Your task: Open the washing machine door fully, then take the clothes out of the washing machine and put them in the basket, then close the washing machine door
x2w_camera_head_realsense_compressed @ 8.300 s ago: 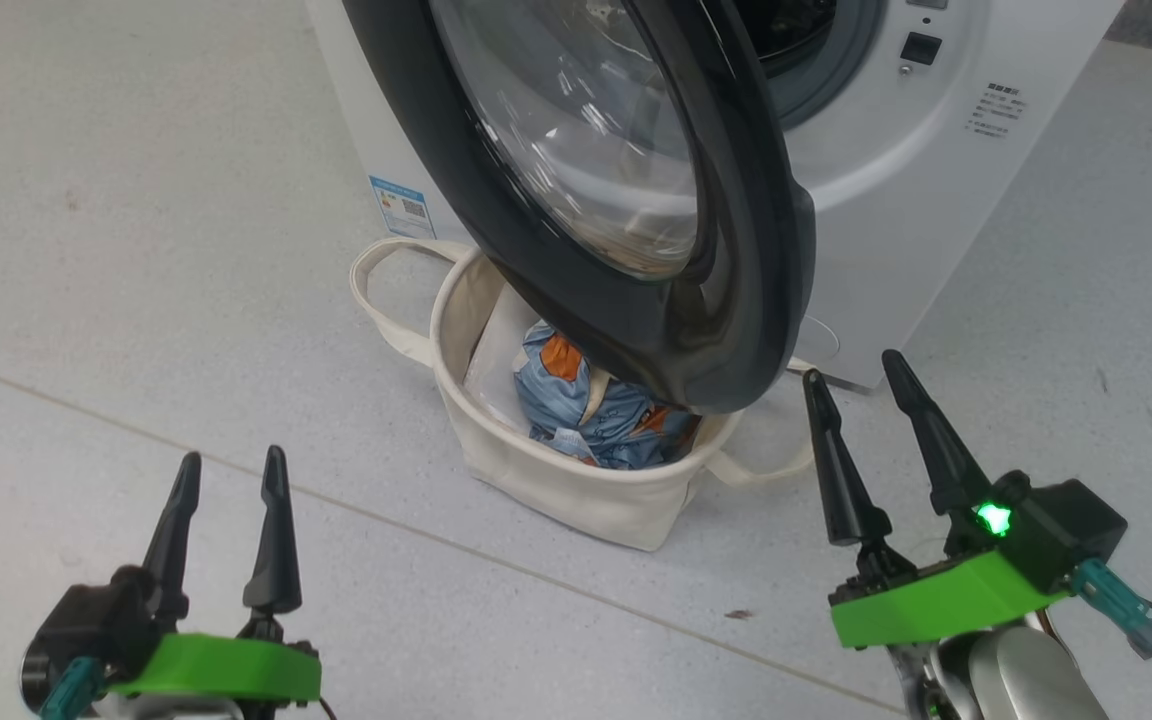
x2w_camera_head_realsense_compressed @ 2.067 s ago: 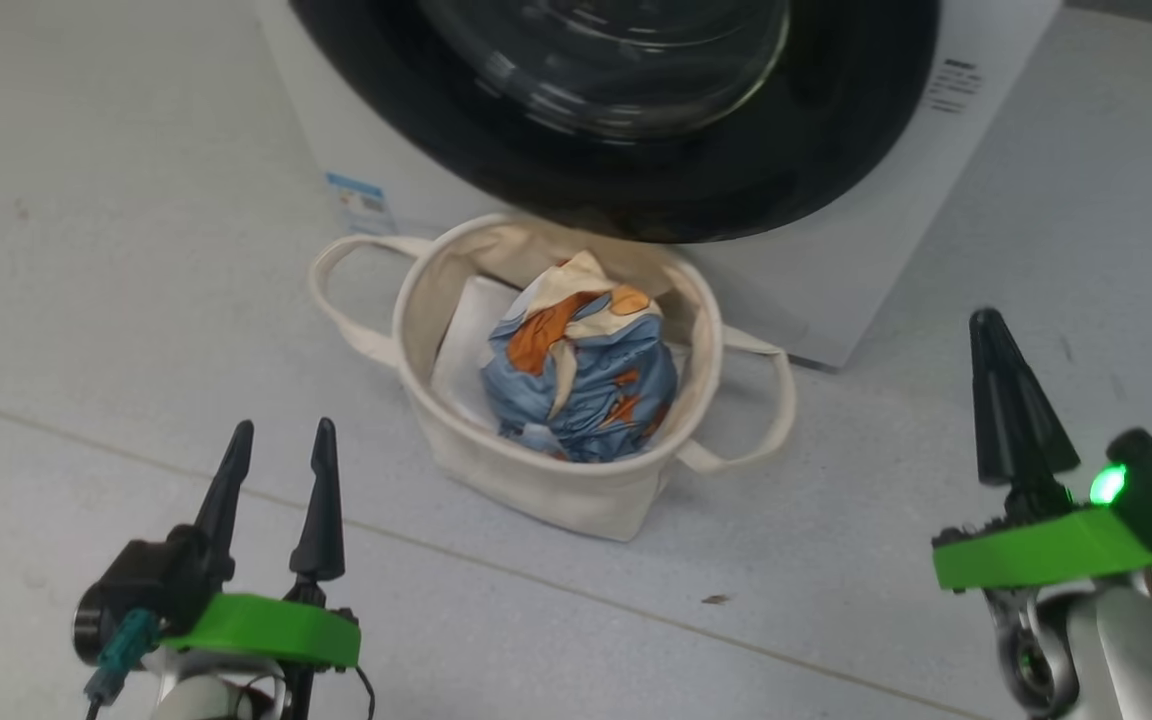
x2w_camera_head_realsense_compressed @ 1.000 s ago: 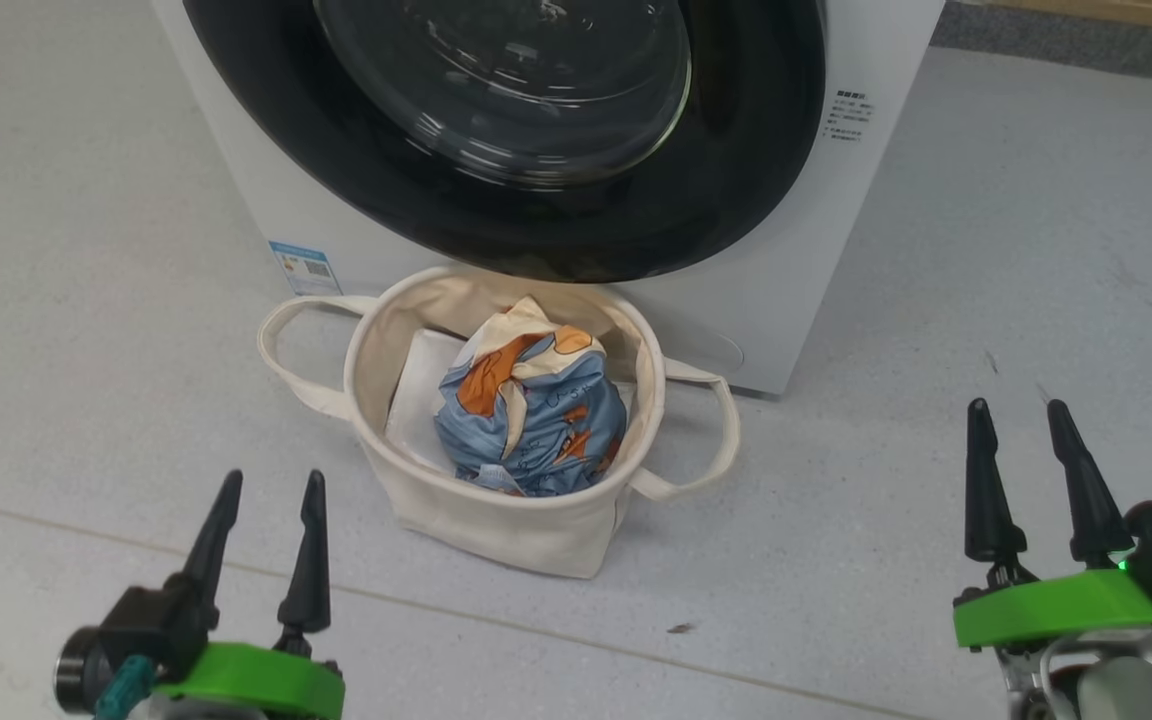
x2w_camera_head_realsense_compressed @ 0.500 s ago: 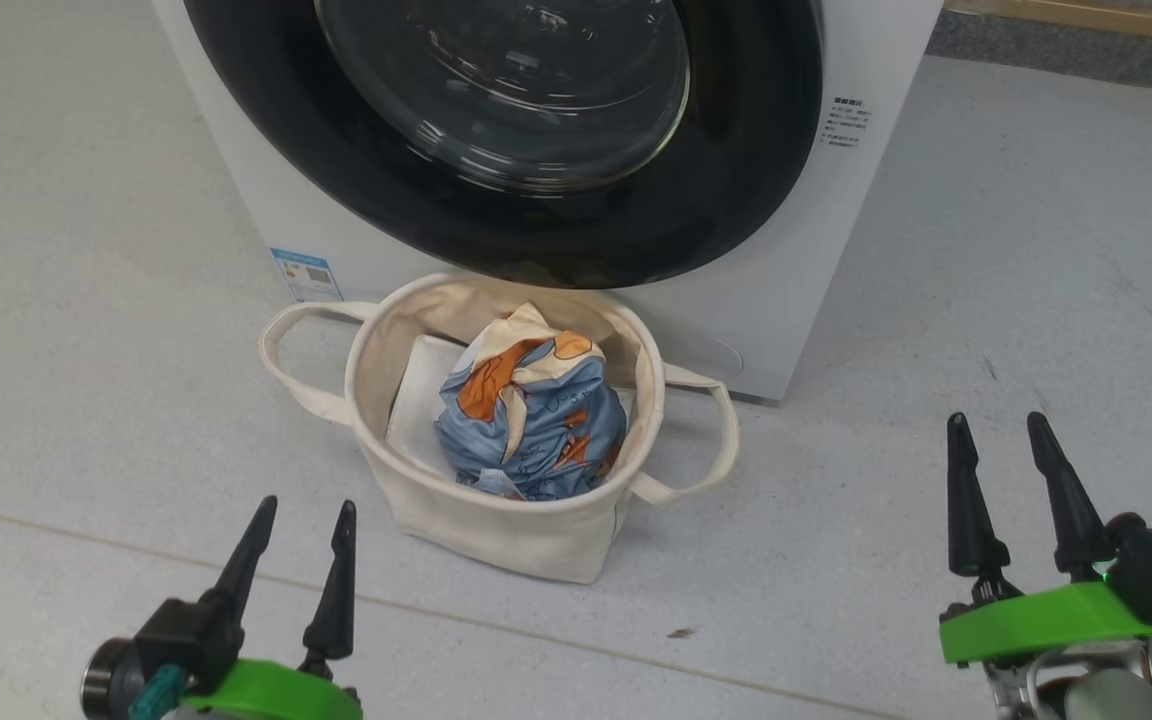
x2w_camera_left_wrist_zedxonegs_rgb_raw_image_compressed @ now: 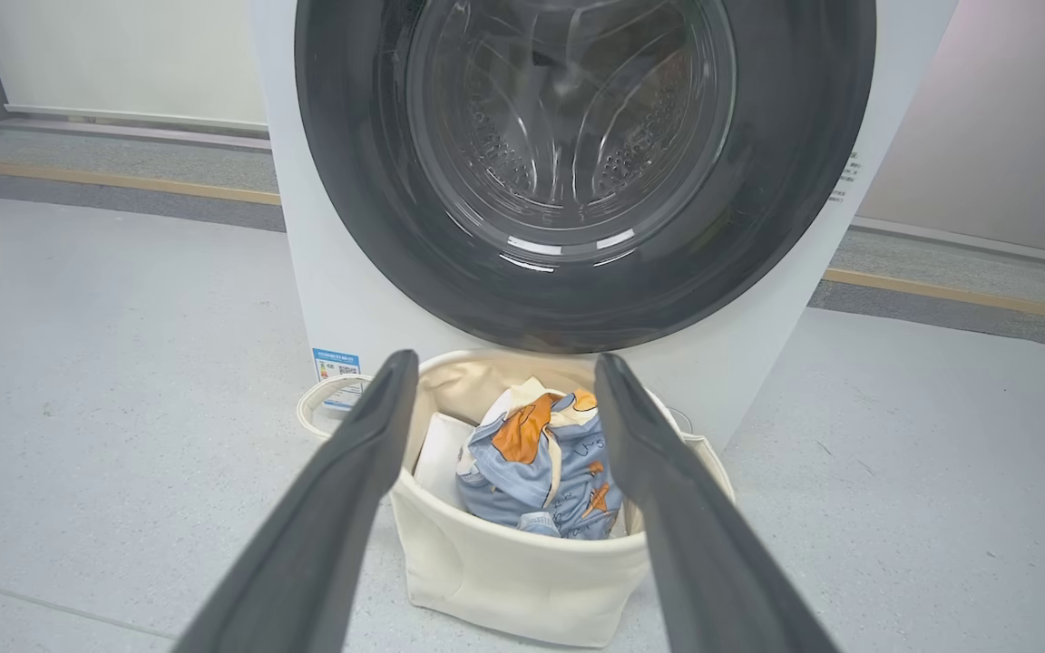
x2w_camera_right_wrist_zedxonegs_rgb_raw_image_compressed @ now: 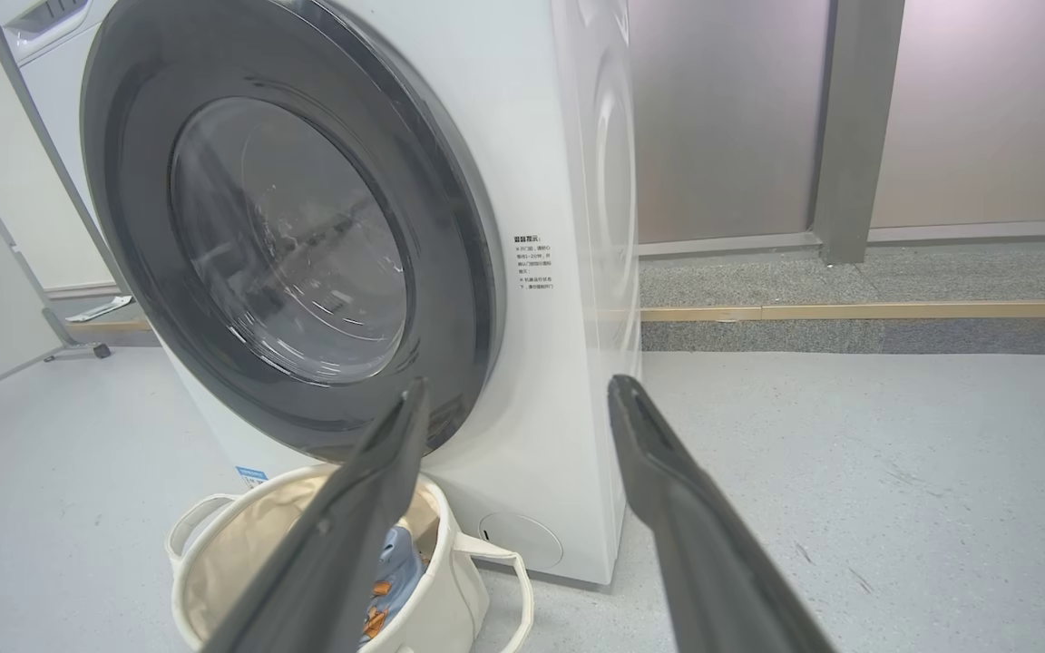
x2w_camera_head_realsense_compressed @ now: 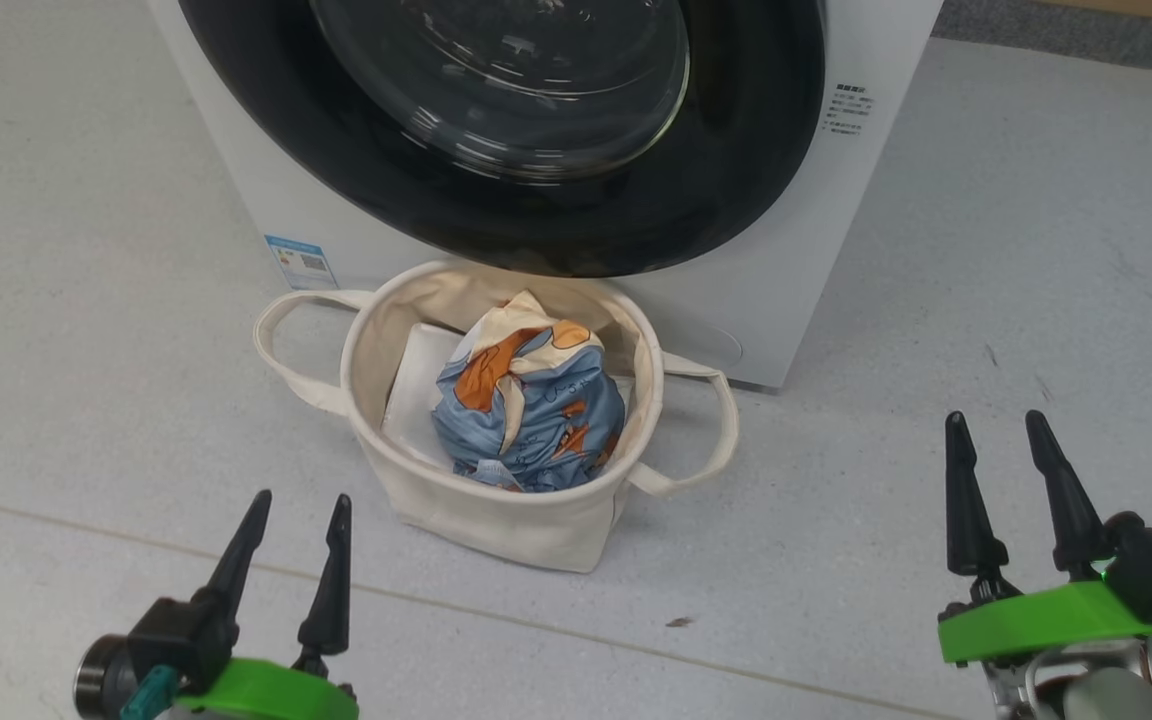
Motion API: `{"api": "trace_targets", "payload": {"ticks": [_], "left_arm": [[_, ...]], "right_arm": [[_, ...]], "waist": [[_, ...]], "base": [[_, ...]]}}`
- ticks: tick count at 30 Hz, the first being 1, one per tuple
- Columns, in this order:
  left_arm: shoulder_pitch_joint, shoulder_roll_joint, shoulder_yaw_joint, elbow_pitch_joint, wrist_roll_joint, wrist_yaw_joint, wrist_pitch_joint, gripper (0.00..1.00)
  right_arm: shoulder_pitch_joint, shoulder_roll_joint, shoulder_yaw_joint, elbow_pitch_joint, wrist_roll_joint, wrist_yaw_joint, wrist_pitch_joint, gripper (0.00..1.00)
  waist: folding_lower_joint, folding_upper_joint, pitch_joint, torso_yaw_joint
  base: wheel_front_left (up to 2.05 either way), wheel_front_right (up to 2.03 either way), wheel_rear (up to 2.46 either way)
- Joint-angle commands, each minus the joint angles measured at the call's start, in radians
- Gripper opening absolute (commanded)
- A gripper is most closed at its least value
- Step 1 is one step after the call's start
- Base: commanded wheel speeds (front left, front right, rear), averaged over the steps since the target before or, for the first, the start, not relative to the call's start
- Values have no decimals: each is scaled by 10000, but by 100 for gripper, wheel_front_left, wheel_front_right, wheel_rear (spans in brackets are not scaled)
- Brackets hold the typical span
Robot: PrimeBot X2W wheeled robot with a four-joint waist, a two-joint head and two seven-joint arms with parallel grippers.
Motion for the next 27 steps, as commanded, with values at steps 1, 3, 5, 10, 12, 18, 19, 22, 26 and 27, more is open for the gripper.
{"api": "trace_targets", "payload": {"ticks": [1, 3, 5, 10, 12, 18, 19, 22, 26, 27], "left_arm": [[-217, 107, 433, -368, 99, -56, -90, 100], [-219, 97, 450, -376, 103, -56, -90, 100], [-230, 80, 469, -395, 119, -56, -90, 100], [-227, 47, 485, -403, 155, -57, -90, 100], [-231, 36, 481, -400, 150, -57, -90, 100], [-257, 23, 461, -371, 103, -57, -90, 100], [-265, 24, 461, -371, 97, -57, -90, 100], [-275, 31, 463, -378, 92, -57, -90, 100], [-280, 28, 472, -403, 95, -57, -90, 100], [-284, 25, 473, -409, 97, -57, -90, 100]], "right_arm": [[-224, -15, 235, -351, -65, -4, -38, 100], [-229, -15, 243, -349, -64, -4, -38, 100], [-241, -15, 254, -341, -59, -4, -38, 100], [-252, -15, 262, -340, -38, -4, -38, 100], [-256, -15, 261, -347, -40, -4, -38, 100], [-276, -14, 254, -370, -23, -4, -38, 100], [-282, -14, 253, -370, -20, -4, -38, 100], [-288, -14, 255, -371, -10, -4, -38, 100], [-295, -14, 255, -380, -5, -4, -38, 100], [-299, -14, 254, -381, -8, -4, -38, 100]], "waist": [[0, 0, 7, 0], [0, 0, 8, 0], [0, 0, 8, -2], [0, 0, 22, -6], [0, 0, 50, -9], [0, 0, 110, 2], [0, 0, 120, 5], [0, 0, 141, 17], [0, 0, 177, 37], [0, 0, 187, 43]], "base": [[0, 0, 0], [0, 0, 0], [0, 0, 0], [0, 0, 0], [0, 0, 0], [0, 0, 0], [0, 0, 0], [0, 0, 0], [0, 0, 0], [0, 0, 0]]}}
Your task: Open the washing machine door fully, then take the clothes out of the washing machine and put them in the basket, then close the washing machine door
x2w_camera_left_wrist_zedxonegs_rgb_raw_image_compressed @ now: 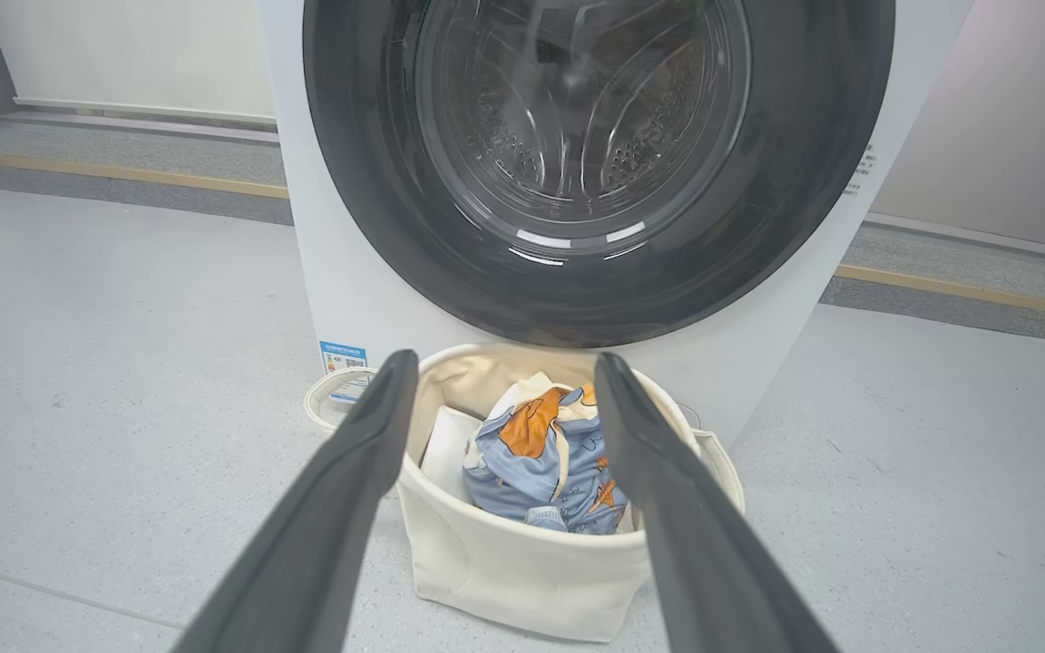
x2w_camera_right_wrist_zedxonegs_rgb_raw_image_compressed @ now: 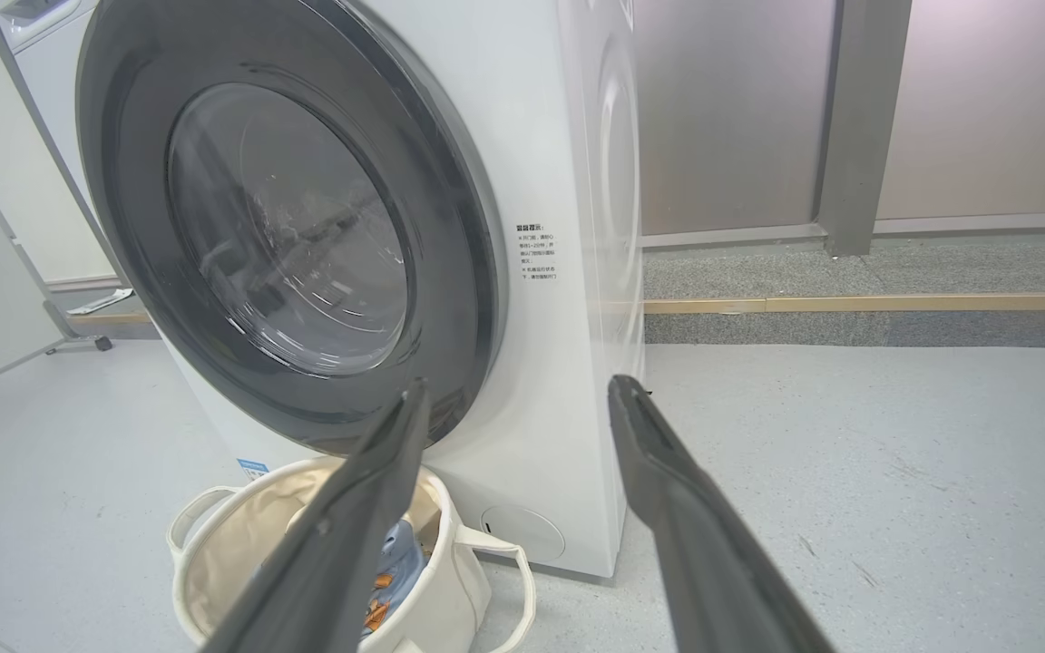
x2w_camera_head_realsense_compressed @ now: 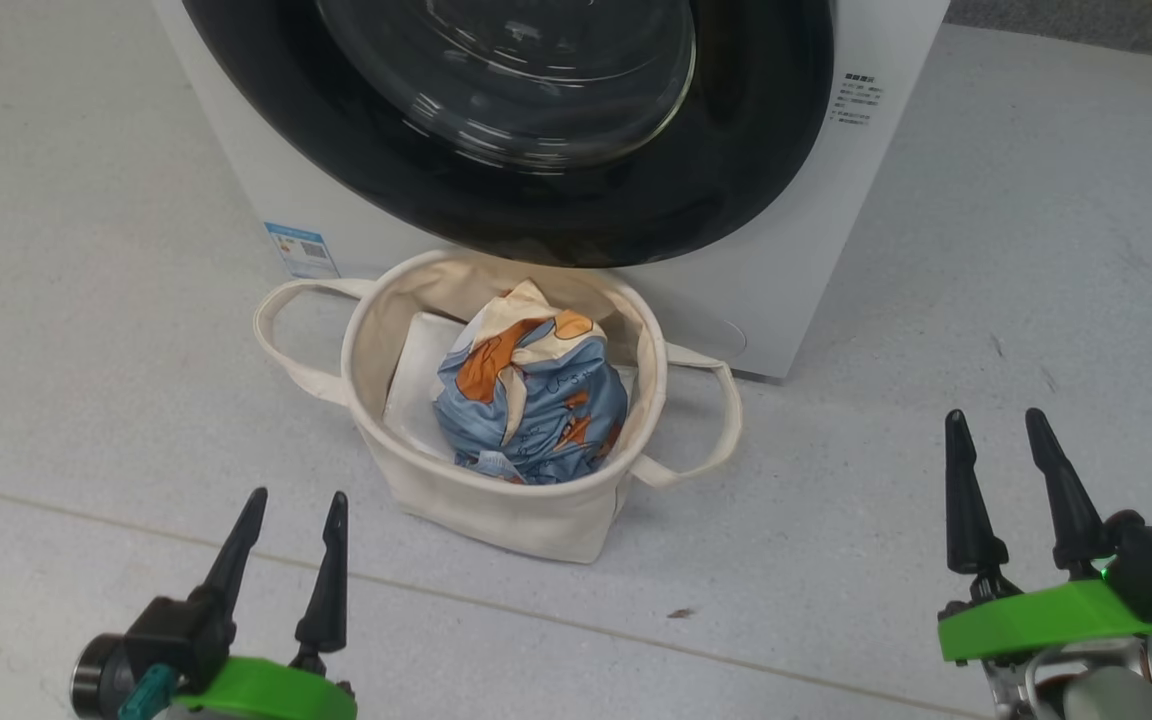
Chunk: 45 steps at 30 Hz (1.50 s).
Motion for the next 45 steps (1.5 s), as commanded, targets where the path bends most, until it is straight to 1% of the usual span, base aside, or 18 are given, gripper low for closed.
{"api": "trace_targets", "payload": {"ticks": [1, 11, 24, 45], "left_arm": [[-285, 82, 335, -373, 12, -57, -90, 100], [-380, 55, 330, -464, 17, -57, -90, 100], [-410, 24, 323, -474, 9, -57, -90, 100], [-486, 75, 64, -509, -293, -57, -90, 100]], "right_arm": [[-287, -14, 242, -357, -13, -4, -38, 100], [-378, -14, 219, -391, -74, -4, -38, 100], [-395, -14, 204, -395, -110, -4, -38, 100], [-438, -14, 232, -431, -192, -4, -38, 100]], "waist": [[0, 0, 12, 10], [0, 0, 230, 75], [0, 0, 223, 100], [0, 0, 396, 198]], "base": [[0, 0, 0], [0, 0, 0], [0, 0, 0], [0, 0, 0]]}}
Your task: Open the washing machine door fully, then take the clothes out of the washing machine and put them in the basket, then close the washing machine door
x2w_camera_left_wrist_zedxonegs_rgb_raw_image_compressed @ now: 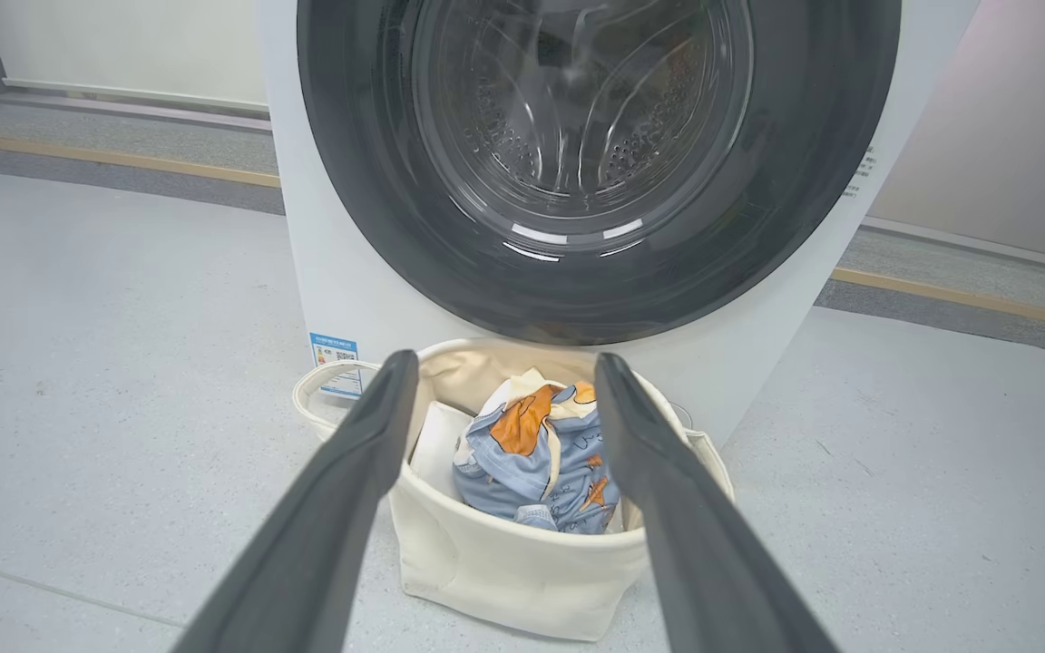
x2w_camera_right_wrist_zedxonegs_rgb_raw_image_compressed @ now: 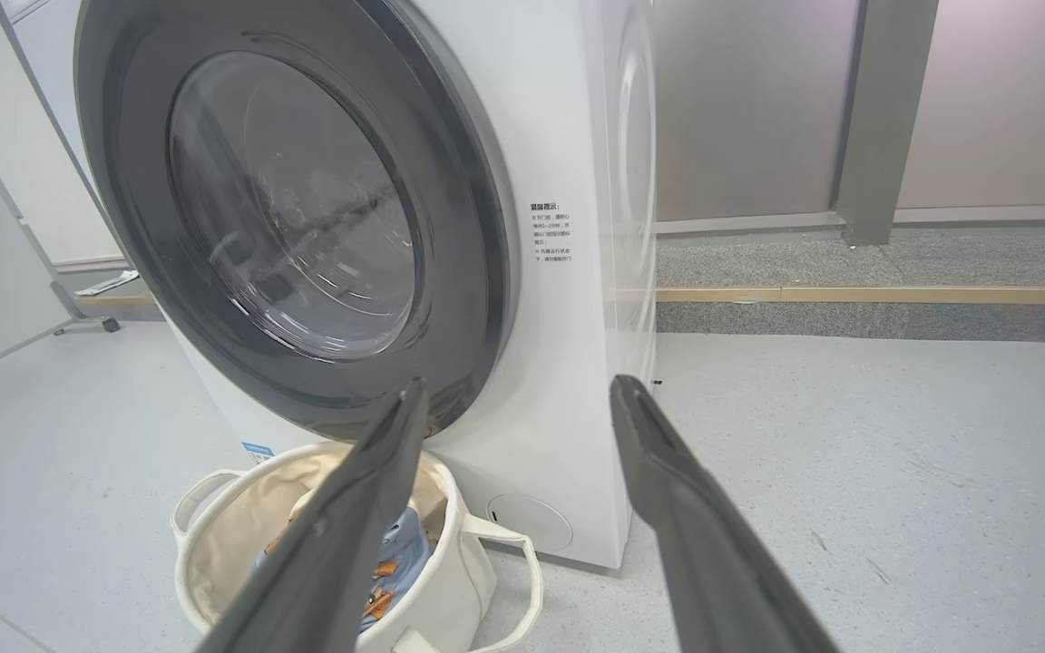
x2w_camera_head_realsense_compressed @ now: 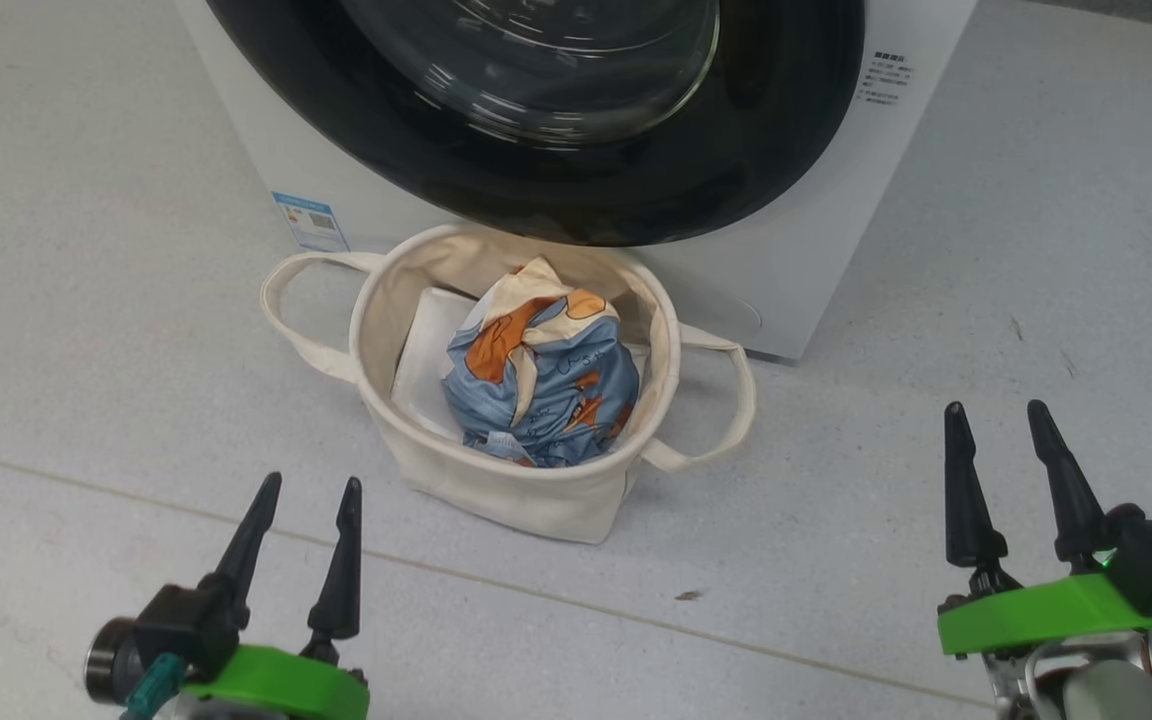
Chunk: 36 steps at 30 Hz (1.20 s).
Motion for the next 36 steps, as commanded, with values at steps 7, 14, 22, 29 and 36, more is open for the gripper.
{"api": "trace_targets", "payload": {"ticks": [7, 14, 22, 29, 36], "left_arm": [[69, -27, -54, 276, -329, 14, 48, 0], [98, 30, -15, 245, -1230, 26, 210, 0], [71, 71, 15, 274, -2103, 17, 367, 0], [63, 105, 52, 285, -2963, 6, 527, 0], [62, 134, 96, 282, -3821, -1, 693, 0]], "right_arm": [[130, 9, 54, 347, 278, 0, 42, 0], [132, -61, 84, 414, 1164, 0, 204, 0], [74, -114, 118, 514, 2022, 0, 359, 0], [49, -156, 139, 583, 2863, -1, 520, 0], [32, -192, 151, 644, 3700, -1, 690, 0]], "waist": [[1, 0, -5, 3], [9, 0, -145, -15], [1, 0, -230, -31], [0, 0, -329, -46], [0, 0, -428, -62]], "base": [[0, 0, 0], [0, 0, 0], [0, 0, 0], [0, 0, 0], [0, 0, 0]]}}
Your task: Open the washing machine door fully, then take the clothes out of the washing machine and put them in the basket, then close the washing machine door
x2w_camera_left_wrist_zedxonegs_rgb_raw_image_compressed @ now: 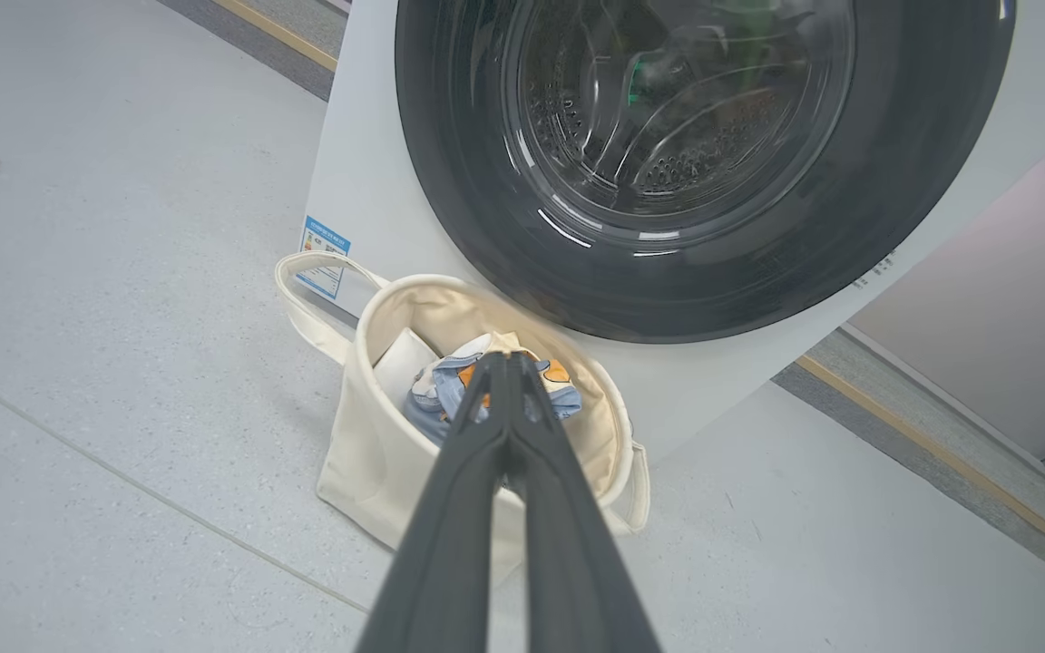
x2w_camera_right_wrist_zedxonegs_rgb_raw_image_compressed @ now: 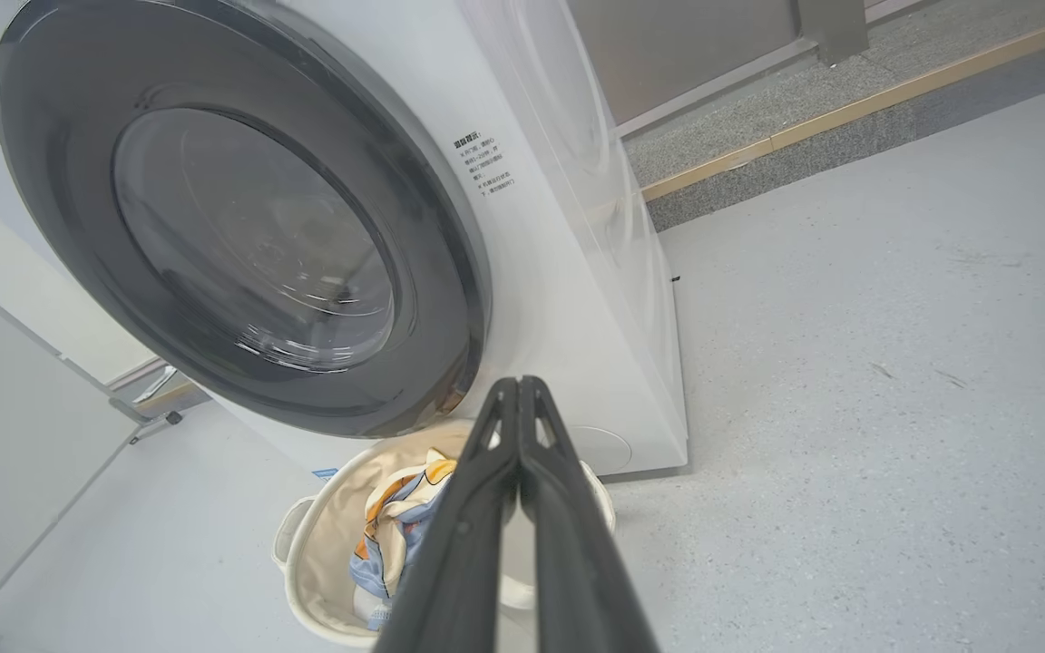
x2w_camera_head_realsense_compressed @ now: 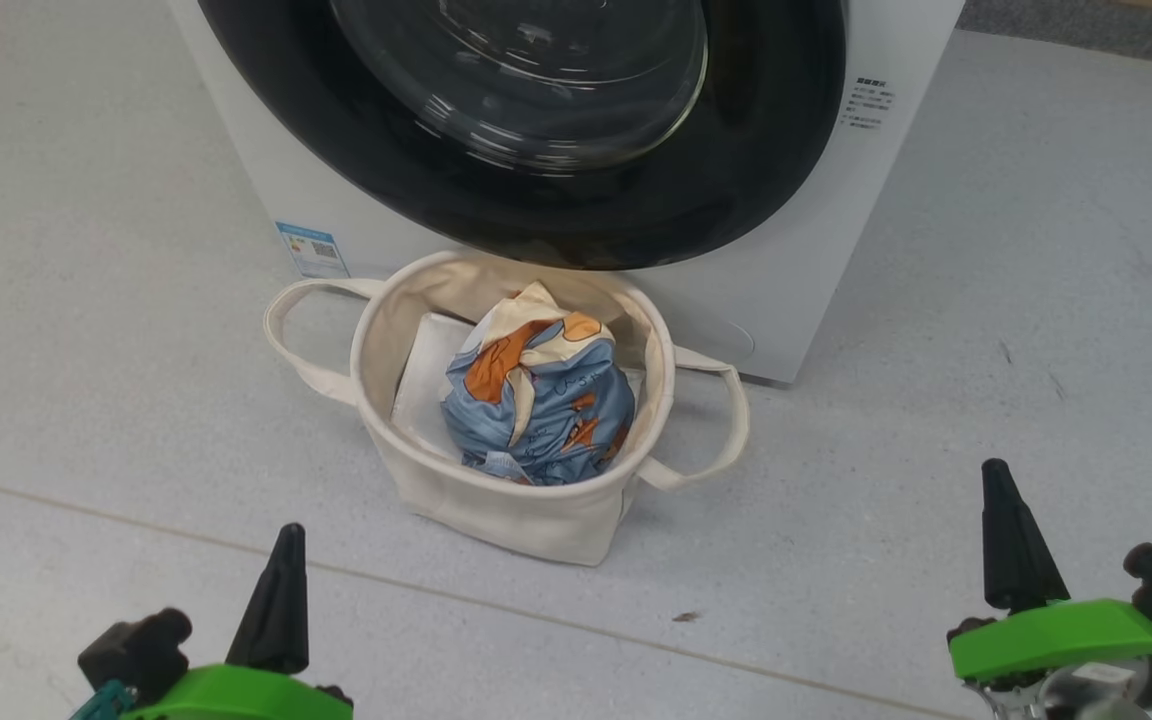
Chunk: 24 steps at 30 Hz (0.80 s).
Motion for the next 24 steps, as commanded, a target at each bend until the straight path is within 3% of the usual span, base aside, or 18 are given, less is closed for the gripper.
{"api": "trace_targets", "payload": {"ticks": [1, 24], "left_arm": [[-262, 145, 135, -301, -316, -17, 42, 0], [-232, 197, 344, -398, -3080, -31, 629, 0]], "right_arm": [[-269, -185, 54, -262, 334, -1, 84, 0], [-323, -262, 38, -64, 3033, -2, 683, 0]], "waist": [[-1, 0, -23, -4], [-1, 0, -347, -55]], "base": [[0, 0, 0], [0, 0, 0]]}}
